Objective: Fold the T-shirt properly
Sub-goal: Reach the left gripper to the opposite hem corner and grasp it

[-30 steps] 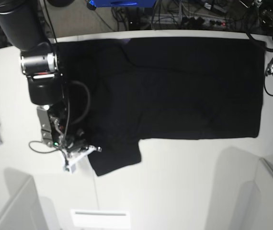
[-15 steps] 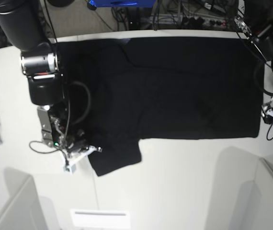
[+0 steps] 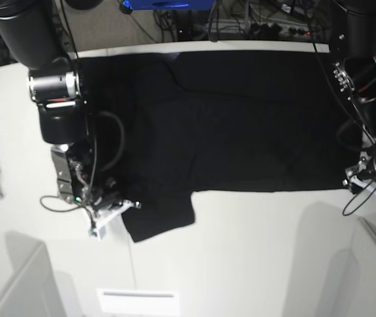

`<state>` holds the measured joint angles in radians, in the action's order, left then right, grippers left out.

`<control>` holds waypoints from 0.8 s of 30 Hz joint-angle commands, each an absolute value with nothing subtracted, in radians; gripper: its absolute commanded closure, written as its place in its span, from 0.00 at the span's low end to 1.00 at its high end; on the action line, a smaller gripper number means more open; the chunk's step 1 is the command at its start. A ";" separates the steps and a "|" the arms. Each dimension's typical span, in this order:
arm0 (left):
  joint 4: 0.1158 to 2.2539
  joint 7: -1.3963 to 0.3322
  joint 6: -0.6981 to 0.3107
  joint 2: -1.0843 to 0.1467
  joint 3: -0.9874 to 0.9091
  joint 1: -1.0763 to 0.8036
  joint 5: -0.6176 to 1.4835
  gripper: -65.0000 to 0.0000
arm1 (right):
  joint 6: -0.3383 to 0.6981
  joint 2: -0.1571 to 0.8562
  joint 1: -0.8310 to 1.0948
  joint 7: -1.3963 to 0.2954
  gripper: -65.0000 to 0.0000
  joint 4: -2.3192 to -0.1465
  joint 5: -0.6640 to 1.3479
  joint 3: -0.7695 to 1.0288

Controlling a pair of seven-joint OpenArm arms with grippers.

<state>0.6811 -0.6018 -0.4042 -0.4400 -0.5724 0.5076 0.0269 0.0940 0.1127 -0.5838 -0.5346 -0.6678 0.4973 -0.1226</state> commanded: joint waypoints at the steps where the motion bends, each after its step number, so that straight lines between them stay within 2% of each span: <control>1: 0.674 -0.565 -0.410 -0.460 -0.573 0.539 0.008 0.26 | 0.093 0.119 -0.618 -0.522 1.00 -0.685 0.506 -0.125; 8: 0.599 -0.530 -0.410 -0.456 -0.573 0.565 -0.031 0.26 | 0.093 0.117 -0.618 -0.521 1.00 -0.685 0.506 -0.122; 24: 0.599 -0.527 -0.410 -0.441 -0.572 0.555 -0.033 0.29 | 0.093 0.117 -0.618 -0.521 1.00 -0.685 0.506 -0.125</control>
